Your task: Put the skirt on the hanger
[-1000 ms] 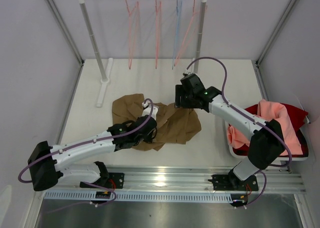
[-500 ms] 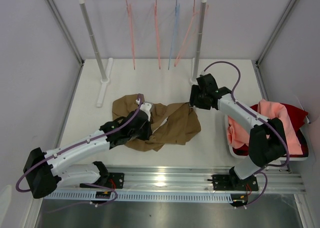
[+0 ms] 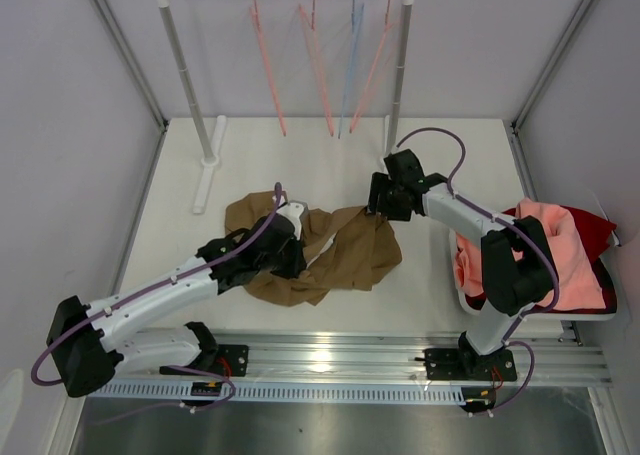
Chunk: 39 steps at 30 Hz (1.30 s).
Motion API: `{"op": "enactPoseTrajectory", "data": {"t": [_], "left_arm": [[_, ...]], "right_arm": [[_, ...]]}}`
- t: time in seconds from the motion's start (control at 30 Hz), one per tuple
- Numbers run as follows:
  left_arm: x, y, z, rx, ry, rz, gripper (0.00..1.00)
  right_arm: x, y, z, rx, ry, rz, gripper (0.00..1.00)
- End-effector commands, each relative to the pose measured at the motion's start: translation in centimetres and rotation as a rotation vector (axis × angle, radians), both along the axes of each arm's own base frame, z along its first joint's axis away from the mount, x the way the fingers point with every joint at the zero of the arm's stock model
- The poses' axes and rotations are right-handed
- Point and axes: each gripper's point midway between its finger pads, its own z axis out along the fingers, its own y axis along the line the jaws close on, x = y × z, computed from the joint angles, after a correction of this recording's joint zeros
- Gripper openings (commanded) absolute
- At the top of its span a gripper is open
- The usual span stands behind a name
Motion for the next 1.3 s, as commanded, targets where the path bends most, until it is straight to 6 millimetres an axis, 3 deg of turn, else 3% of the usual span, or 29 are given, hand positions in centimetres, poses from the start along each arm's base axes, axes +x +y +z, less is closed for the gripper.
{"op": "enactPoseTrajectory", "data": {"t": [0.0, 0.2, 0.57, 0.7, 0.8, 0.83, 0.87, 0.97, 1.1, 1.17, 1.2, 1.27], "left_arm": [[0.5, -1.0, 2.7, -0.059, -0.031, -0.032, 0.00], [0.2, -1.3, 3.0, -0.071, -0.010, -0.066, 0.00], [0.1, -1.5, 3.8, -0.090, -0.002, -0.098, 0.00], [0.4, -1.1, 4.2, -0.100, -0.010, -0.083, 0.00], [1.0, -0.6, 4.7, -0.110, -0.017, -0.062, 0.00], [1.4, -0.4, 5.6, -0.123, -0.033, -0.056, 0.00], [1.7, -0.2, 6.0, -0.129, -0.039, -0.052, 0.00], [3.3, 0.9, 8.9, -0.142, -0.082, -0.018, 0.00], [5.0, 1.5, 13.5, -0.192, -0.137, 0.001, 0.00], [5.2, 1.9, 14.5, -0.200, -0.135, 0.011, 0.00], [5.5, 1.8, 16.6, -0.230, -0.166, 0.015, 0.00], [5.4, 2.0, 17.5, -0.242, -0.168, 0.020, 0.00]], "right_arm": [[2.3, 1.3, 2.5, 0.075, -0.081, -0.017, 0.67], [2.9, 2.1, 3.4, 0.123, -0.112, -0.020, 0.71], [3.4, 2.6, 1.6, 0.124, -0.075, -0.022, 0.69], [3.1, 2.5, 1.2, 0.125, -0.068, -0.024, 0.50], [2.6, 2.3, 1.3, 0.125, -0.068, -0.024, 0.20], [2.3, 2.1, 1.5, 0.122, -0.065, -0.025, 0.06], [2.2, 2.0, 2.0, 0.122, -0.072, -0.025, 0.01], [1.8, 1.5, 5.6, 0.133, -0.132, -0.025, 0.00], [1.5, 1.1, 13.6, 0.174, -0.273, -0.001, 0.00], [0.5, 0.6, 17.4, 0.189, -0.342, 0.016, 0.00], [0.4, 0.5, 19.6, 0.205, -0.385, 0.022, 0.00], [-0.9, 0.0, 22.9, 0.225, -0.450, 0.039, 0.00]]}}
